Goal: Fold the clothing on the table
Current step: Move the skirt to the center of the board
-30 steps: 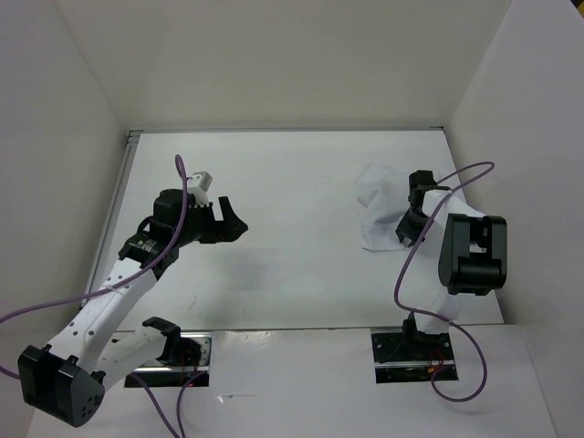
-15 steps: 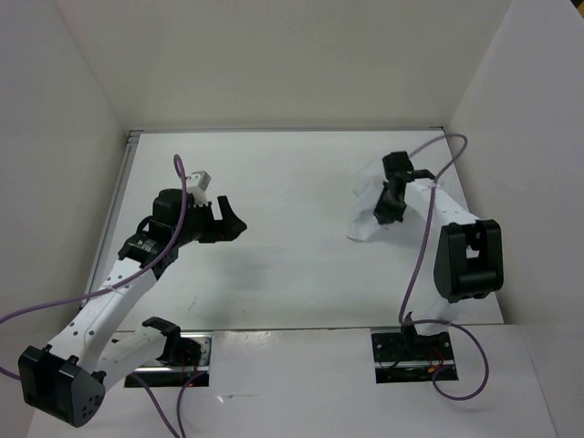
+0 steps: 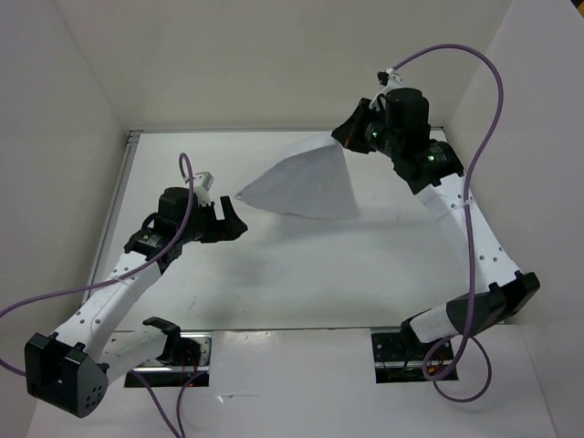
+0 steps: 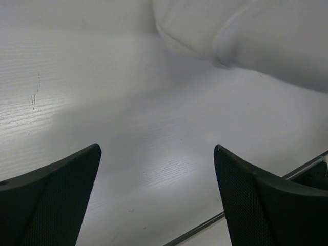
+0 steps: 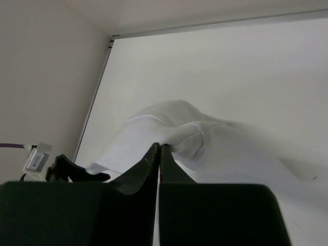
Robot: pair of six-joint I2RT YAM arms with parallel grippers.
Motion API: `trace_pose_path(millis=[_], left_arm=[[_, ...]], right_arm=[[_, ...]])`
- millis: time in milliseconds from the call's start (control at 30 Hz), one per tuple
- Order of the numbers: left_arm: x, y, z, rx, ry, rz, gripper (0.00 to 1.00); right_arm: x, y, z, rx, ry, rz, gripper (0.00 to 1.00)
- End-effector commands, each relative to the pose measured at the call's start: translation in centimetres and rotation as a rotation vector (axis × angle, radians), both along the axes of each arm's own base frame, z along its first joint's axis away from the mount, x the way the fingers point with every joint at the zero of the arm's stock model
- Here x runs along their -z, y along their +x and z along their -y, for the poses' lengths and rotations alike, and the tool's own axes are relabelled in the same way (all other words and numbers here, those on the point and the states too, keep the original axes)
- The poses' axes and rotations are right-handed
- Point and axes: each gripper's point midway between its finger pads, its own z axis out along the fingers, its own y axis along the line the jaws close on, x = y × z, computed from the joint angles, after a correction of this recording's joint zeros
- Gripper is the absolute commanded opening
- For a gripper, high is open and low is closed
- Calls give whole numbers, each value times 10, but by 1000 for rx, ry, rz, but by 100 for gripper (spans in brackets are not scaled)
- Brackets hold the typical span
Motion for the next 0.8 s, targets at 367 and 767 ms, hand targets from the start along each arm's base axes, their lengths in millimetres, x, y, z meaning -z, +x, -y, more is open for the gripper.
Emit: trace_pose_path(millis=[367,767], left_arm=[[-11,-3,-2,-17,-23,23,84],[17,-14,13,61,-57,-93,69]], right_arm=[[282,-121,65,140,-298,-889,0],[276,-130,117,430,-528,-913,0]])
